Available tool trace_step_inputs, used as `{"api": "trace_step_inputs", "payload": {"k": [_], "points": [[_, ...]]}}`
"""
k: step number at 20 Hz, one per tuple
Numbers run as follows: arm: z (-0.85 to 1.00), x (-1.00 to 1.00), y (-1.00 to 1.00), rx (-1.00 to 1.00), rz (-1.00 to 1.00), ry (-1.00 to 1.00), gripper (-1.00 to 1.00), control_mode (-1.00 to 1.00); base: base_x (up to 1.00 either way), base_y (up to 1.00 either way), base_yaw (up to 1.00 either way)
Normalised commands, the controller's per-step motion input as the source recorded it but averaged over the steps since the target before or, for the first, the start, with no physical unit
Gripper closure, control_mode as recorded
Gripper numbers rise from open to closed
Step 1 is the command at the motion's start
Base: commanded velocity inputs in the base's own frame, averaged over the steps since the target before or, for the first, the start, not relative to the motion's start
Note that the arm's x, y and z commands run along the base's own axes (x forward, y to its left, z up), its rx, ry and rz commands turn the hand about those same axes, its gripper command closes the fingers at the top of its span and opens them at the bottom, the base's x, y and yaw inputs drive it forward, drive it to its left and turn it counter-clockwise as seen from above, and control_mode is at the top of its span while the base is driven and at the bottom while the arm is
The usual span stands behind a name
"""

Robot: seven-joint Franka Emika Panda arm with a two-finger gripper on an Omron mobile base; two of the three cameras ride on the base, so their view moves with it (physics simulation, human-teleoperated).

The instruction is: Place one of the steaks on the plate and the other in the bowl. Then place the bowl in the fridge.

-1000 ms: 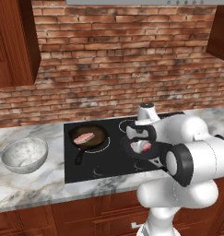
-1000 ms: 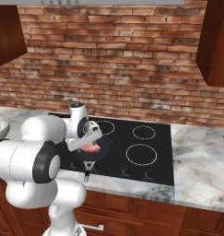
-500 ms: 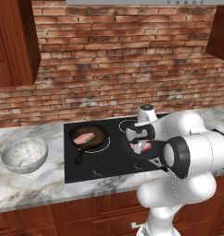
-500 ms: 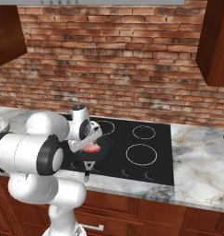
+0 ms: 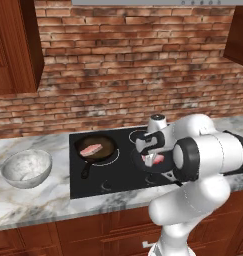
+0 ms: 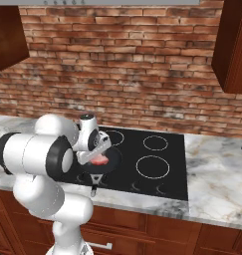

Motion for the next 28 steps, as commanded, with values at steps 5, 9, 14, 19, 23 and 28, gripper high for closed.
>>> {"api": "trace_step_inputs", "payload": {"k": [5, 9, 14, 19, 23, 28], "points": [[-0.25, -0.04, 0.0, 0.0, 0.0, 0.0, -1.0, -1.0, 0.0, 0.0, 0.0], [-0.23, 0.02, 0.0, 0.0, 0.02, 0.0, -1.0, -1.0, 0.0, 0.0, 0.0], [-0.05, 0.06, 0.0, 0.0, 0.04, 0.0, -1.0, -1.0, 0.0, 0.0, 0.0], [-0.14, 0.04, 0.0, 0.0, 0.03, 0.0, -1.0, -1.0, 0.0, 0.0, 0.0], [-0.14, 0.0, 0.0, 0.0, 0.01, 0.0, 1.0, -1.0, 0.0, 0.0, 0.0], [-0.01, 0.0, 0.0, 0.0, 0.01, 0.0, 1.0, -1.0, 0.0, 0.0, 0.0]]}}
